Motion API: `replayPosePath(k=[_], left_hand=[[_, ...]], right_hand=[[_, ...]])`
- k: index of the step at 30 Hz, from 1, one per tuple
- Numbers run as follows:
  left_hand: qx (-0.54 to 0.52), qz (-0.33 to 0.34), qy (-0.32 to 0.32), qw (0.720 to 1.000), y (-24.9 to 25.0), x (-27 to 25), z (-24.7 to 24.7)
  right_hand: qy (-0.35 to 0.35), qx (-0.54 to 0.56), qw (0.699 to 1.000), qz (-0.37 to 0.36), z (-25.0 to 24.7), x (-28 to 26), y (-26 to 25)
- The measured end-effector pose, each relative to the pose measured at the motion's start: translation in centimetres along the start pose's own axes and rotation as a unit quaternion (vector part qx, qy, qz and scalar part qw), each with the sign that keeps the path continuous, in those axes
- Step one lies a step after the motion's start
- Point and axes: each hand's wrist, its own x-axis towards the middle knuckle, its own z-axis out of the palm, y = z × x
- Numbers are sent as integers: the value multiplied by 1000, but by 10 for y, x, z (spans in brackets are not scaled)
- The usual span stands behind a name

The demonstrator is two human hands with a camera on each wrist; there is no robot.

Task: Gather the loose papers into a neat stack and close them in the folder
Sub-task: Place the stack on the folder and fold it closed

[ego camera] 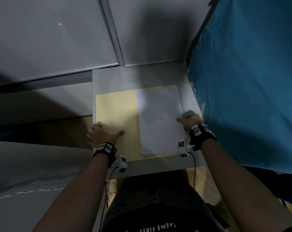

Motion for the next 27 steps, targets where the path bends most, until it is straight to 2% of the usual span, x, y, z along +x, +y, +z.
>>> replayPosePath(k=[5,10,14,20,24,27], left_hand=[[24,-52,-11,998,-3,23,-9],[-34,-89,-57,994,9,30,-12],[6,-97,-39,994,3,25,-13],[-7,-99,-39,994,-4,28,-23],[-10,-124,-28,992,-5,10,-23],[-84,-114,-18,990,-12,8,-26]], right_hand=[[-11,-6,999,-30,2,5,6],[-2,-5,999,-34,9,9,11],[-3,-28,999,-31,13,13,10],[26,-9,997,-67,17,11,11],[12,-44,996,-81,18,7,14],[7,-49,995,-83,17,8,16]])
